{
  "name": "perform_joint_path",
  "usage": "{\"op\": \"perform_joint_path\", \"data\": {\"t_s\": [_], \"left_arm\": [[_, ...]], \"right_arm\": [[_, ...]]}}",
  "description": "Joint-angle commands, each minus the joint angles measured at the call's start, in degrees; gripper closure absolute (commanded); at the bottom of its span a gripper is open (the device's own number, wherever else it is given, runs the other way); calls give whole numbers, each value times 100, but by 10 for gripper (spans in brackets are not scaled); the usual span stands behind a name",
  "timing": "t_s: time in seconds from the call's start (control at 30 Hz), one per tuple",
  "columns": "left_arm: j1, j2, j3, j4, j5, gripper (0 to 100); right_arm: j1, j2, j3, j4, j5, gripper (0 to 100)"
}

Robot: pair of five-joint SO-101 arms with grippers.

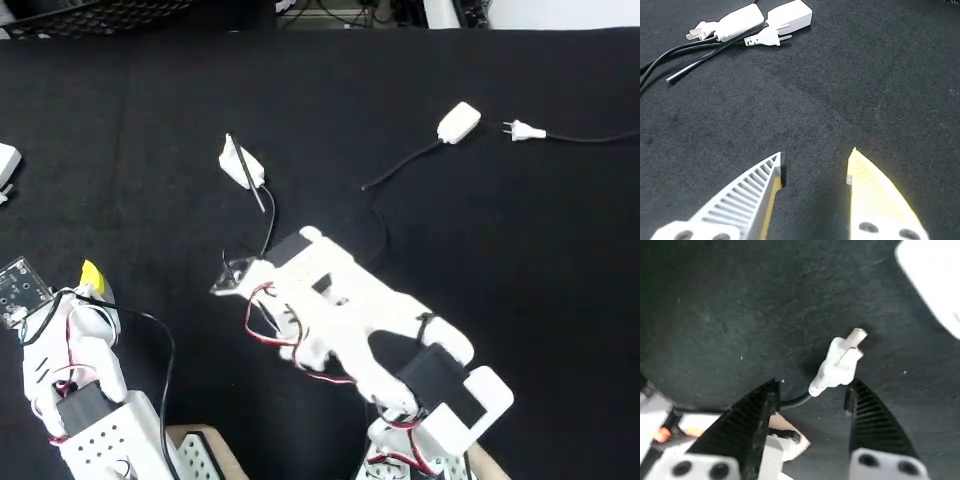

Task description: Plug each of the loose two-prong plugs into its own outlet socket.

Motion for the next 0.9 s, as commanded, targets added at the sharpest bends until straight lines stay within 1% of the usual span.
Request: {"op": "perform_joint_path", "data": {"t_s": [0.0, 0.07, 0.1, 0.2, 0.23, 0.37, 0.47, 0.87], "left_arm": [[-40, -35, 75, 26, 0, 777], [-40, -35, 75, 26, 0, 777], [-40, -35, 75, 35, 0, 777], [-40, -35, 75, 35, 0, 777], [-40, -35, 75, 35, 0, 777], [-40, -35, 75, 35, 0, 777], [-40, -35, 75, 35, 0, 777], [-40, -35, 75, 35, 0, 777]], "right_arm": [[-44, -215, 4, -114, -290, 780], [0, -180, 4, -193, -264, 787], [18, -180, 13, -281, -264, 809], [70, -171, 31, -387, -255, 929], [70, -171, 48, -387, -255, 944], [79, -171, 180, -378, -255, 943], [79, -180, 189, -378, -255, 989], [70, -189, 171, -369, -255, 982]]}}
